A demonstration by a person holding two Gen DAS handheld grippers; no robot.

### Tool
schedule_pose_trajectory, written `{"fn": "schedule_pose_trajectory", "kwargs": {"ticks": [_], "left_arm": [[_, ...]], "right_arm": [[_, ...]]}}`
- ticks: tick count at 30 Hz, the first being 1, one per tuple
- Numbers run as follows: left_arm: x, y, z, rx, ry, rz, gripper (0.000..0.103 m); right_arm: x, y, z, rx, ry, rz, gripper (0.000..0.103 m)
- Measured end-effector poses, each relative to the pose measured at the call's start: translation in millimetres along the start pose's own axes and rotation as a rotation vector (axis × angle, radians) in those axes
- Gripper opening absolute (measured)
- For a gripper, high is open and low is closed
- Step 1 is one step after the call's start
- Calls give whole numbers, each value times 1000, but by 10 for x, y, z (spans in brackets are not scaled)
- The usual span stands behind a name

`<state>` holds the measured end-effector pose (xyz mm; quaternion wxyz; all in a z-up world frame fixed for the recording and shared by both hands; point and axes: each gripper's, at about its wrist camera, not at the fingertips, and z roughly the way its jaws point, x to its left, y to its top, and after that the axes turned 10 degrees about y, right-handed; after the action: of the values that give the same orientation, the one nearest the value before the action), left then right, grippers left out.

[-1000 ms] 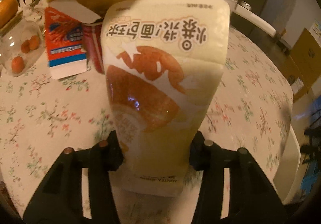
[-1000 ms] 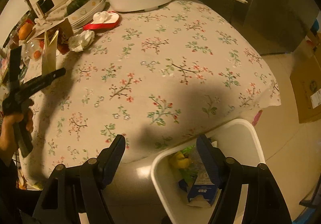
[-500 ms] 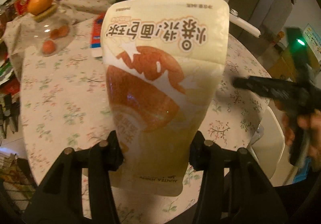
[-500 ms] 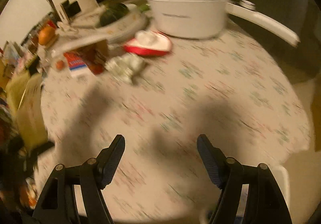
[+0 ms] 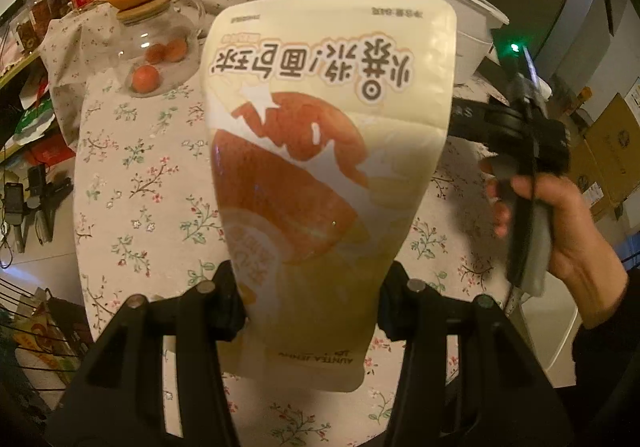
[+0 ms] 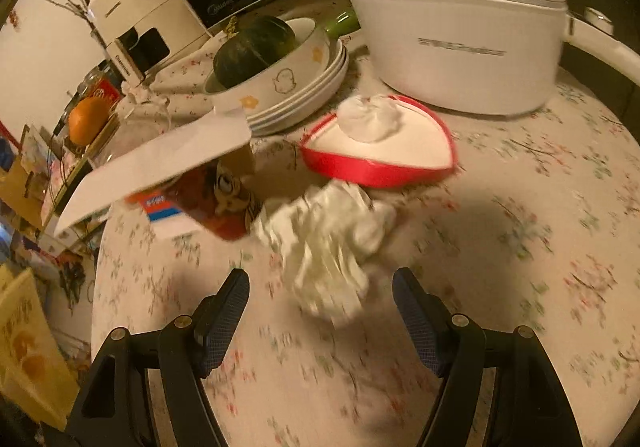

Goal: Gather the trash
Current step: 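Grasp the crumpled white tissue with the right gripper while the left holds the bread bag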

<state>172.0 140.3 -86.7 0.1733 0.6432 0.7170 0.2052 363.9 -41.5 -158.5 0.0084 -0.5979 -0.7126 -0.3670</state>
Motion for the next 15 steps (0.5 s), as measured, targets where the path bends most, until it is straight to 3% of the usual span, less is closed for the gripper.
{"fn": "schedule_pose_trajectory", "kwargs": {"ticks": [5, 11, 15], "left_arm": [[-1, 8, -30, -16, -3, 1, 52], [14, 31, -61, -26, -12, -9, 52], [-34, 23, -106, -40, -20, 9, 52]], "right_arm": [[-30, 66, 185, -3, -11, 14, 76], [-24, 25, 131, -3, 9, -32, 48], [10, -46, -48, 12, -9, -86, 45]]}}
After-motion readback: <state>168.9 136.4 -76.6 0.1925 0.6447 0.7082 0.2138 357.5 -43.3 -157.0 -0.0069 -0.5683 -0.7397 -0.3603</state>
